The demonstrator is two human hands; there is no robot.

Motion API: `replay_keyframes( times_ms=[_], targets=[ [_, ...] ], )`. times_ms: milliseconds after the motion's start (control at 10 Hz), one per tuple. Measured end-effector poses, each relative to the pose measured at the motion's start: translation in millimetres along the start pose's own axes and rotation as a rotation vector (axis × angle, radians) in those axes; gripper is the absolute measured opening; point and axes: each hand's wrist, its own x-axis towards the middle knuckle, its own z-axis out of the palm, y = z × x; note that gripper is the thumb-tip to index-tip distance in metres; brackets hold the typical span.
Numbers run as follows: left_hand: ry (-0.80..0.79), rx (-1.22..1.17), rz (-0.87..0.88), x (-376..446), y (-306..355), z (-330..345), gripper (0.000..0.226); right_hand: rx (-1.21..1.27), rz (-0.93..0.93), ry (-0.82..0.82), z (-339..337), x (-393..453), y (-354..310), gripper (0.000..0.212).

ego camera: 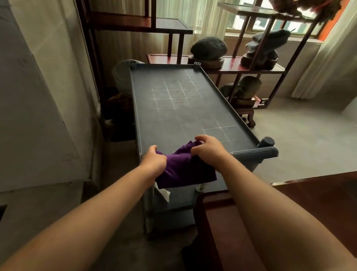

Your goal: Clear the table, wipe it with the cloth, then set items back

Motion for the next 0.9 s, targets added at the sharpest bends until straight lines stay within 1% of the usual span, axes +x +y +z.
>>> replay_keyframes(
  times_ms=[100,200,300,400,500,600,700,800,900],
  targets=[
    [0.064,0.388,0.128,0.7,-0.6,3.8,0.043,-0.183,-0.040,-0.003,-1.3,-2.8,1.4,0.039],
    [0.073,0.669,0.212,4.1,0.7,0.3,0.041,-0.407,-0.052,0.005,-0.8,-4.8,0.7,0.031],
    [0.046,0.811,0.275,5.0,3.4,-3.8,0.043,-0.499,-0.032,0.002,0.0,-8.3,2.5,0.039],
    [0.040,0.956,0.288,5.2,9.4,-6.9,0.042,-0.523,-0.043,-0.006,0.4,-11.0,4.7,0.041],
    [0.127,1.153,0.321,2.4,25.9,-6.3,0.039,-0.527,-0.072,-0.022,-2.0,-15.7,6.5,0.039],
    [0.212,1.230,0.459,-3.2,47.0,4.2,0.039,-0.493,-0.115,0.032,-10.6,-23.8,13.1,0.034],
    [0.233,1.237,0.675,-11.5,68.7,22.0,0.038,-0.460,-0.095,0.178,-27.3,-38.6,22.1,0.034],
    [0.217,1.240,0.890,-24.2,87.7,52.6,0.038,-0.484,-0.055,0.358,-50.6,-60.8,40.6,0.038],
    [0.186,1.201,1.075,-49.8,100.6,93.1,0.041,-0.500,0.025,0.466,-75.2,-90.1,68.6,0.036]
  ],
)
